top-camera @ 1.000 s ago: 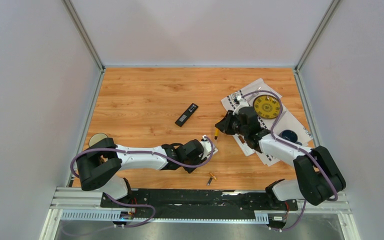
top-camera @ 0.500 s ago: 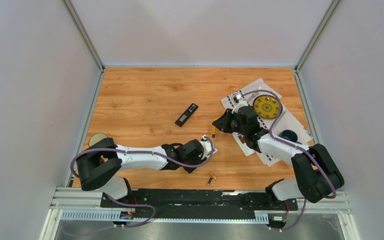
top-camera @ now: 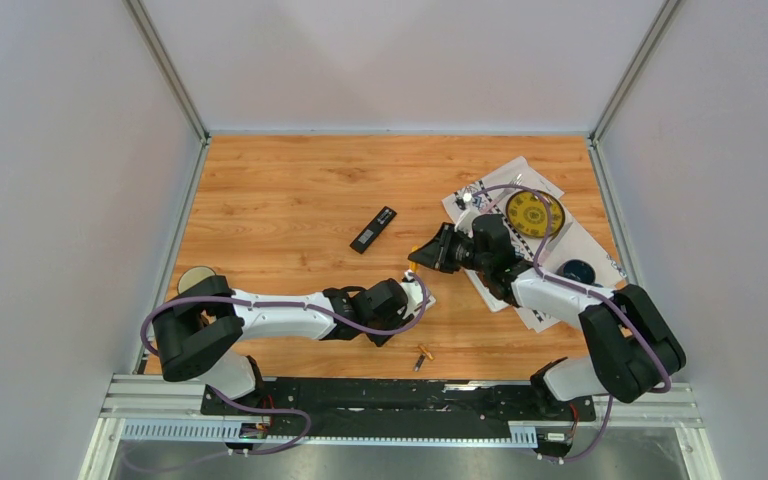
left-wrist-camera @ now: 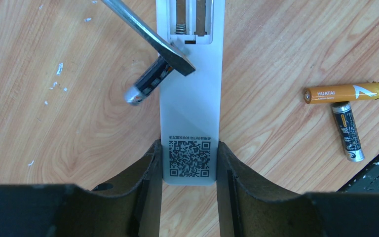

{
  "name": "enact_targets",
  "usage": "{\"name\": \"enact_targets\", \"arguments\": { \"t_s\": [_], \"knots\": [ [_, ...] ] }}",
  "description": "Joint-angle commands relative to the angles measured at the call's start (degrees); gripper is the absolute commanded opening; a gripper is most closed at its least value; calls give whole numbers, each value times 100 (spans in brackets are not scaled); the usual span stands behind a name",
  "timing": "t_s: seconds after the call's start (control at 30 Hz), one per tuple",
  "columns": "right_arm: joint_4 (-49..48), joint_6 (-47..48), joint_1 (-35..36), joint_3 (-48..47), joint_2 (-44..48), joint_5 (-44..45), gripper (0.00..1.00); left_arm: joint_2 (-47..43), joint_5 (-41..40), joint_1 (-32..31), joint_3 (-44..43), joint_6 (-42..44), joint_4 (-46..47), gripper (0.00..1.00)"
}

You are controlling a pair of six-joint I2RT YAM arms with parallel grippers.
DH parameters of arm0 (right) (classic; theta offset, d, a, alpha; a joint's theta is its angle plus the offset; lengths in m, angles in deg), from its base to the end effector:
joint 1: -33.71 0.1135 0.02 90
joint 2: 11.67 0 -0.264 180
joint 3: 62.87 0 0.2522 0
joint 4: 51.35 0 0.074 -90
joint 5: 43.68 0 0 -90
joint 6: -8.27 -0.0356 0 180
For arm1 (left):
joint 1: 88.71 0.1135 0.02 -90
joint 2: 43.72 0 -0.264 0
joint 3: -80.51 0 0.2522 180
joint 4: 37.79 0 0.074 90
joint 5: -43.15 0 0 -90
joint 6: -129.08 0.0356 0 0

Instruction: Unload the batteries from the remote control

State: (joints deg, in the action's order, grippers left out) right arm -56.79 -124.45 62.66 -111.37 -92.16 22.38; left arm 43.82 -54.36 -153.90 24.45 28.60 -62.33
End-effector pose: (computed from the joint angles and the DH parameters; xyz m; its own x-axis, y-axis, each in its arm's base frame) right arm 0.2429 0.1509 0.1926 -0.8030 0.2644 -0.5342 -0.2930 0.6053 0.7401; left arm 0.1237 -0.2566 0.1549 -0.5003 0.6524 -0.5693 0.7915 0.6112 0.0049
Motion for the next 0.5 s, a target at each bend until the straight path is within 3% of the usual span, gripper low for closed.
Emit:
{"name": "enact_targets", "arguments": {
  "t_s": [0.0, 0.47],
  "knots": [
    [-207, -26, 14, -41, -37, -321, 0, 236, 48, -3, 108, 72, -301, 0],
    [285, 229, -82, -244, 262, -5, 0, 184, 21, -11, 117, 37, -275, 0]
  ]
}}
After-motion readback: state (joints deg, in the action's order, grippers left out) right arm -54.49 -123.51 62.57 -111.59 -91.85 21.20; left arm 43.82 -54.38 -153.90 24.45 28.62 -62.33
